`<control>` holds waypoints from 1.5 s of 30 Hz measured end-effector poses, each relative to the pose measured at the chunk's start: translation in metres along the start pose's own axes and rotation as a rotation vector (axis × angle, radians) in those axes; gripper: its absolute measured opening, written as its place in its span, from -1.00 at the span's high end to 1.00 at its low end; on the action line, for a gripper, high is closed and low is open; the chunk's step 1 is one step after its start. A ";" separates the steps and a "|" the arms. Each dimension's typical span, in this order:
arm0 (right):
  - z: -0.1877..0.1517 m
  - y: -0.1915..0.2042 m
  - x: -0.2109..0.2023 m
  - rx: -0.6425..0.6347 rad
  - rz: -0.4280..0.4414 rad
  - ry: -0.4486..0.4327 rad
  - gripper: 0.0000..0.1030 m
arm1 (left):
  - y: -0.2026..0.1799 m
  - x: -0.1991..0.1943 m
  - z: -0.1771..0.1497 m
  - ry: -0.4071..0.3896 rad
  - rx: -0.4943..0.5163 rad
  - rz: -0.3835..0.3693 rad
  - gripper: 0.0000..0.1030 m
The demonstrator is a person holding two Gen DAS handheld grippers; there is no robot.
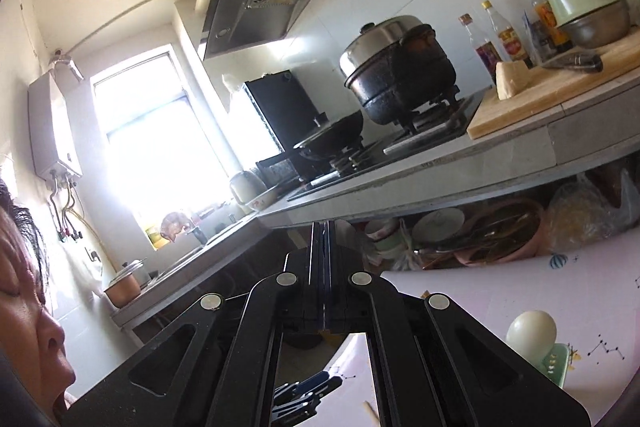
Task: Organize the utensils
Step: 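Insert the metal spoon into the green holder with the right tool and release, then move both open tools down to the loose wooden chopsticks on the table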
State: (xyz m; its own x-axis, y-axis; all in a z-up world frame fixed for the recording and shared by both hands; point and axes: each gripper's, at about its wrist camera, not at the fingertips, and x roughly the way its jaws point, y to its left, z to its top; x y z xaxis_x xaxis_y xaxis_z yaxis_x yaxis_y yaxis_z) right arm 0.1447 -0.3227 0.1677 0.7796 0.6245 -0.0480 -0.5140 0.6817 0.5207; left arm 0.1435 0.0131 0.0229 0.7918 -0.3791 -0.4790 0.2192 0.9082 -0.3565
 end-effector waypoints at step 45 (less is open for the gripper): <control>-0.117 -0.049 -0.040 0.104 -0.346 0.199 0.48 | -0.037 0.002 -0.043 0.107 0.111 -0.010 0.14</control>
State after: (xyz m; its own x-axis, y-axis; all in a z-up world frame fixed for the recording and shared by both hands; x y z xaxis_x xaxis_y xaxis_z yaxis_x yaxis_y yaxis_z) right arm 0.0965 -0.3368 0.0441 0.8101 0.4341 -0.3940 -0.1869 0.8283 0.5282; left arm 0.1128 -0.0288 0.0006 0.7252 -0.3998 -0.5606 0.2932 0.9160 -0.2739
